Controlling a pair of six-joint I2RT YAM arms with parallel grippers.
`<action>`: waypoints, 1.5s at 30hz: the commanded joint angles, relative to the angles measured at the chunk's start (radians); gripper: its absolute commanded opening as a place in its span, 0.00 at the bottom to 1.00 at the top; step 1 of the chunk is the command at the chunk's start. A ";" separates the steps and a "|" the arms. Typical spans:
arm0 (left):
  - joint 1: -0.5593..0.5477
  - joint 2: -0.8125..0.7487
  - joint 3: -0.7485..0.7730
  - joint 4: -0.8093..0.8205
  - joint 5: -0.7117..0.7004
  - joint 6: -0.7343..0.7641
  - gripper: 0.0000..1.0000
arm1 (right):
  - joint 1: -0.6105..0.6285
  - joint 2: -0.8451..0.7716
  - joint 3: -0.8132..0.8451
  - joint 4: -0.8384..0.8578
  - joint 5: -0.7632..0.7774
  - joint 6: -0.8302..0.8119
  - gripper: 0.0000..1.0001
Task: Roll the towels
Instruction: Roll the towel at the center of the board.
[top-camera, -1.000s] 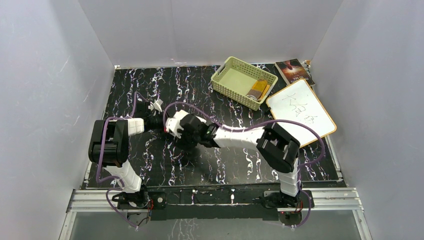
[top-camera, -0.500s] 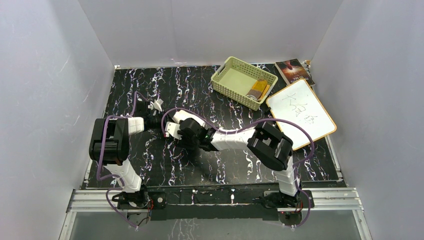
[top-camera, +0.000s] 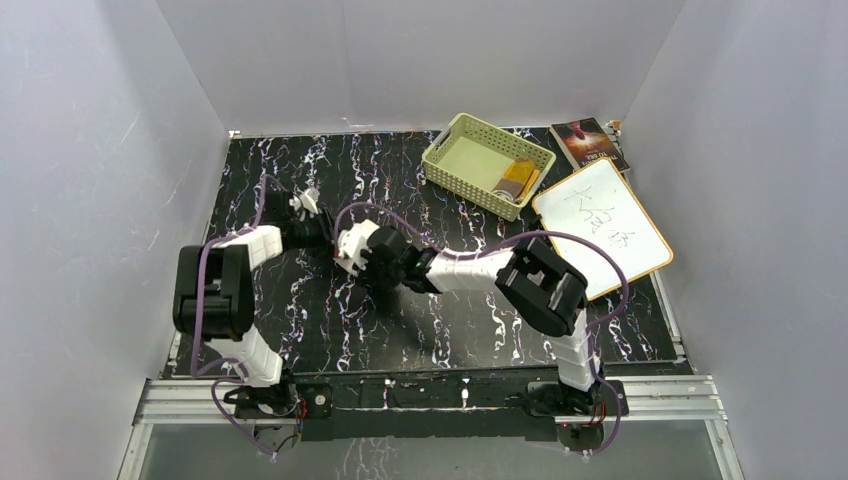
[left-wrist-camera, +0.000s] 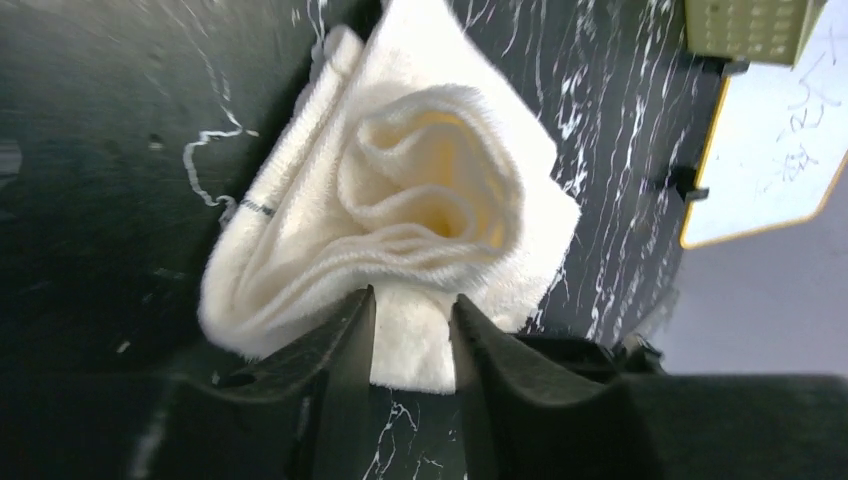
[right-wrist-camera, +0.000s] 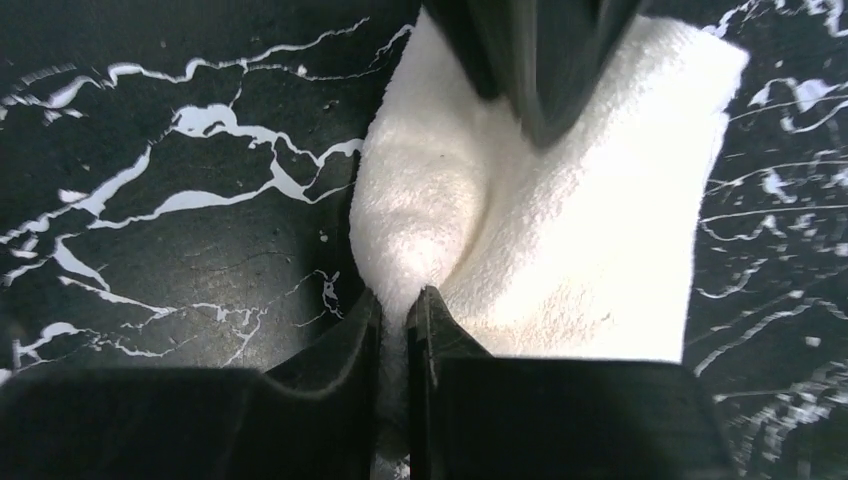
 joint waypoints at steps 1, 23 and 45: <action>0.033 -0.221 0.060 -0.098 -0.123 0.023 0.40 | -0.131 -0.101 -0.056 0.083 -0.280 0.252 0.00; -0.136 -0.203 -0.013 0.145 -0.114 -0.128 0.44 | -0.569 0.152 -0.256 1.181 -0.966 1.501 0.00; -0.284 0.080 0.110 0.419 -0.134 -0.227 0.44 | -0.636 0.170 -0.510 1.256 -0.723 1.662 0.00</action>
